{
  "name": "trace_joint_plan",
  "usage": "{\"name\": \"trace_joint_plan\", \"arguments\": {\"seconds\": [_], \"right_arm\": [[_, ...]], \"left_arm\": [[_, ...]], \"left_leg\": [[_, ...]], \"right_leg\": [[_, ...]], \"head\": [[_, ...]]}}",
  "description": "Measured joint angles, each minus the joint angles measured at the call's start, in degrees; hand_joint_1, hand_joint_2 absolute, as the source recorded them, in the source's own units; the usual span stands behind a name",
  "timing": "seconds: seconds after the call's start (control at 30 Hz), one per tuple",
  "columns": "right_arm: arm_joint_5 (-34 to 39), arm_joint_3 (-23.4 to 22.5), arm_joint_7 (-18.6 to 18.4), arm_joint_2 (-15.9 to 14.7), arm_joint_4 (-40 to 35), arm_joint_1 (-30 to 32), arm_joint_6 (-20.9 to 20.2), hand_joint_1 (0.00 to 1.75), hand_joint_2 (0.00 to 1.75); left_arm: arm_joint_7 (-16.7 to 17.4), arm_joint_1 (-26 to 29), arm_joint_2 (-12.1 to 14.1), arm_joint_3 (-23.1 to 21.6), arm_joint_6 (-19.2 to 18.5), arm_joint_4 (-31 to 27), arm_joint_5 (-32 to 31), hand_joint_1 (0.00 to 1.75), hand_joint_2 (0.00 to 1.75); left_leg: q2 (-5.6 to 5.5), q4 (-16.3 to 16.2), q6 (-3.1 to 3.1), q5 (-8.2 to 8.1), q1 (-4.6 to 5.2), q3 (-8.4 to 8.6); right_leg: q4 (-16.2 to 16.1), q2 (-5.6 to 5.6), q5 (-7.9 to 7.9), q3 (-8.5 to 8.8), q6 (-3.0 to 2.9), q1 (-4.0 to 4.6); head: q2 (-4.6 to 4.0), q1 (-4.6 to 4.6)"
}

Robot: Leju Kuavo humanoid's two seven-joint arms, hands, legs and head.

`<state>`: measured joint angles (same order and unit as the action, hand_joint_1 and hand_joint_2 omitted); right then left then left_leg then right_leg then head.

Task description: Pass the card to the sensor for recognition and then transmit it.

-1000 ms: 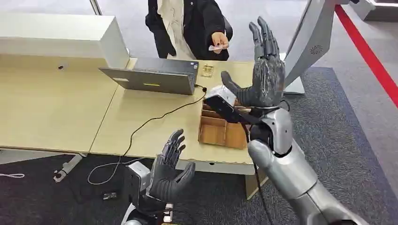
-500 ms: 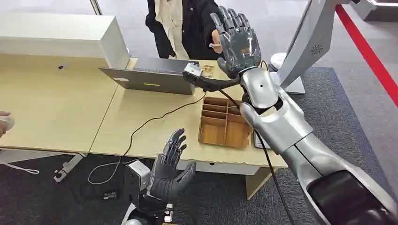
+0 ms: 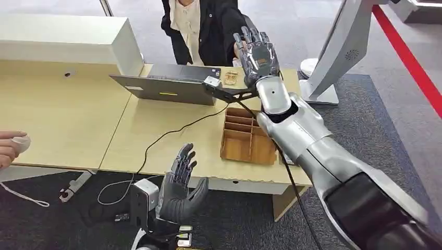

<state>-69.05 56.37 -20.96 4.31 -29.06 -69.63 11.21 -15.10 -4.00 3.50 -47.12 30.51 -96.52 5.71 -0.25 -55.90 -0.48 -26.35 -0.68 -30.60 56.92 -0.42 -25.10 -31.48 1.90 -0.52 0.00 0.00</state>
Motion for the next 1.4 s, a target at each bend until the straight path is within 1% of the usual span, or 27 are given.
{"name": "trace_joint_plan", "arguments": {"seconds": [0.1,0.27,0.53,0.57,0.6,0.63,0.7,0.8,0.97,1.4], "right_arm": [[0.3,1.4,-0.7,0.4,3.6,-0.7,-0.3,0.00,1.75],[1.0,1.9,-1.3,0.5,5.5,-0.9,-0.4,0.00,1.75],[2.5,2.1,-2.0,-0.1,6.9,-1.1,1.1,0.00,1.75],[2.7,2.1,-2.0,-0.2,6.9,-1.1,1.4,0.09,1.75],[2.7,2.1,-2.0,-0.3,6.9,-1.1,1.4,0.33,1.75],[2.9,2.1,-2.0,-0.4,6.9,-1.1,1.4,1.75,1.75],[3.4,2.1,-2.0,-0.6,7.1,-1.1,1.5,1.75,1.75],[4.4,2.1,-1.8,-0.8,7.2,-1.1,1.9,1.75,1.75],[5.5,2.1,-1.8,-1.1,7.4,-1.1,3.1,1.75,1.75],[6.0,2.1,-1.4,-2.0,7.4,-1.0,3.4,1.75,1.75]], "left_arm": [[0.0,0.0,0.3,-0.4,1.3,0.0,0.1,0.00,1.75],[0.0,-0.1,0.5,-0.7,2.2,0.0,0.4,0.00,1.75],[0.0,-0.3,0.6,-1.1,3.0,0.0,1.0,0.00,1.75],[0.0,-0.3,0.6,-1.1,3.0,0.0,1.0,0.00,1.75],[0.0,-0.3,0.6,-1.2,3.0,0.0,1.1,0.00,1.75],[0.0,-0.4,0.6,-1.2,3.0,0.0,1.1,0.00,1.75],[0.0,-0.4,0.6,-1.4,3.0,0.0,1.0,0.00,1.75],[1.1,-1.2,0.9,-1.8,2.7,0.0,0.0,0.00,1.75],[1.7,-1.9,1.5,-2.0,0.4,0.0,0.4,0.00,1.75],[1.9,-2.0,2.0,-2.1,-0.1,0.0,-0.1,0.00,1.75]], "left_leg": [[0.00,0.0,0.00,0.01,0.00,0.01],[0.02,0.0,0.00,0.01,-0.01,0.03],[0.03,0.0,-0.01,0.01,0.00,0.03],[0.03,0.0,-0.01,0.01,0.00,0.03],[0.03,0.0,-0.01,0.01,0.00,0.03],[0.03,0.0,0.00,0.01,0.00,0.04],[0.03,0.0,0.00,0.01,0.00,0.05],[0.02,0.0,0.00,0.01,0.00,0.04],[0.05,0.0,-0.01,0.01,-0.01,0.05],[0.05,0.0,-0.01,0.01,0.00,0.05]], "right_leg": [[0.0,0.00,0.01,0.01,0.00,0.00],[0.0,0.02,0.01,0.00,0.00,0.01],[0.0,0.02,0.01,-0.01,0.00,0.00],[0.0,0.02,0.01,-0.01,0.00,0.00],[0.0,0.02,0.01,-0.01,0.00,0.00],[0.0,0.02,0.01,-0.01,0.00,0.00],[0.0,0.02,0.01,-0.01,0.00,0.00],[0.0,0.02,0.01,0.00,0.00,0.00],[0.0,0.03,0.01,-0.01,-0.01,0.01],[0.0,0.03,0.01,0.00,-0.01,0.00]], "head": [[-0.02,0.02],[-0.02,0.02],[0.00,0.02],[0.00,0.02],[-0.02,0.00],[-0.02,0.02],[-0.02,0.02],[-0.02,0.02],[-0.02,0.02],[-0.02,0.00]]}}
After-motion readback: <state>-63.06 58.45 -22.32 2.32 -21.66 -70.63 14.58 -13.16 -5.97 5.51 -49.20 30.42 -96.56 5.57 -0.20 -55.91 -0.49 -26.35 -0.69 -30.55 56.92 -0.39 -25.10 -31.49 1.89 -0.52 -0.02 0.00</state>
